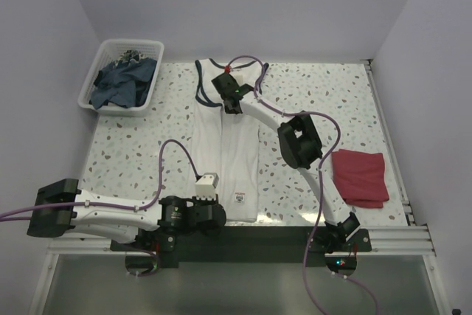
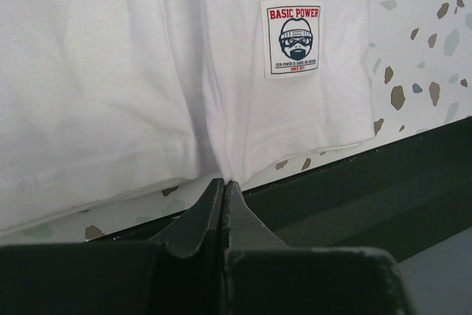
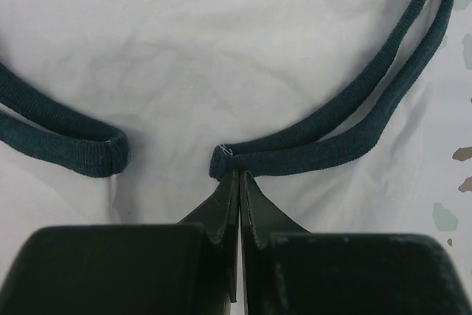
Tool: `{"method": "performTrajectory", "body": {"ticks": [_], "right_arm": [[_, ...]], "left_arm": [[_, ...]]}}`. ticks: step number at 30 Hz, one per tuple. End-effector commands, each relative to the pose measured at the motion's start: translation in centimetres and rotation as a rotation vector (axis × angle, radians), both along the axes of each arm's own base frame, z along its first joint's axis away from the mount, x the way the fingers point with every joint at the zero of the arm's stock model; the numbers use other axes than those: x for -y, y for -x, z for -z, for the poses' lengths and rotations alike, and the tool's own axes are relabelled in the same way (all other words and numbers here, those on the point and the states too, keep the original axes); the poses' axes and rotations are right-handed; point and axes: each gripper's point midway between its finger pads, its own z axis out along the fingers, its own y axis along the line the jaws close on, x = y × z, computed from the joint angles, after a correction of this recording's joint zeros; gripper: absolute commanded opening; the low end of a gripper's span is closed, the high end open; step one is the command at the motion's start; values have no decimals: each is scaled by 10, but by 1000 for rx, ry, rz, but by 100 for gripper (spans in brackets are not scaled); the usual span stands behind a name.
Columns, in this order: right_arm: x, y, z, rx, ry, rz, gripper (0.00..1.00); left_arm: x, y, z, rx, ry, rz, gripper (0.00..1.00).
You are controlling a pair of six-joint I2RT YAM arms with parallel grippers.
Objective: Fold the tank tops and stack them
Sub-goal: Fold the tank top
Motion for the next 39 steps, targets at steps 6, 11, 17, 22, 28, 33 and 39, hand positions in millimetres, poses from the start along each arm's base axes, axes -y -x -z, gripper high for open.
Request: {"method": "performTrajectory", "body": {"ticks": [6, 11, 17, 22, 28, 33, 39], "right_arm": [[-5, -10, -52, 102, -62, 14, 22], [-4, -7, -41, 83, -56, 20, 29], [-8, -6, -36, 83, -68, 16, 34], [-13, -7, -43, 102, -81, 14, 36], [-16, -5, -44, 107, -82, 11, 36], [-14, -5, -37, 100, -71, 15, 33], [-12, -5, -38, 104, -63, 29, 4]], "left_arm": [[8, -3, -10, 25, 31, -2, 0], [9, -3, -11, 25, 33, 1, 0], [8, -2, -9, 23, 28, 1, 0], [7, -3, -7, 22, 25, -1, 0], [8, -2, -7, 20, 27, 2, 0], [7, -2, -6, 17, 27, 2, 0], [8, -1, -7, 16, 30, 5, 0]]}}
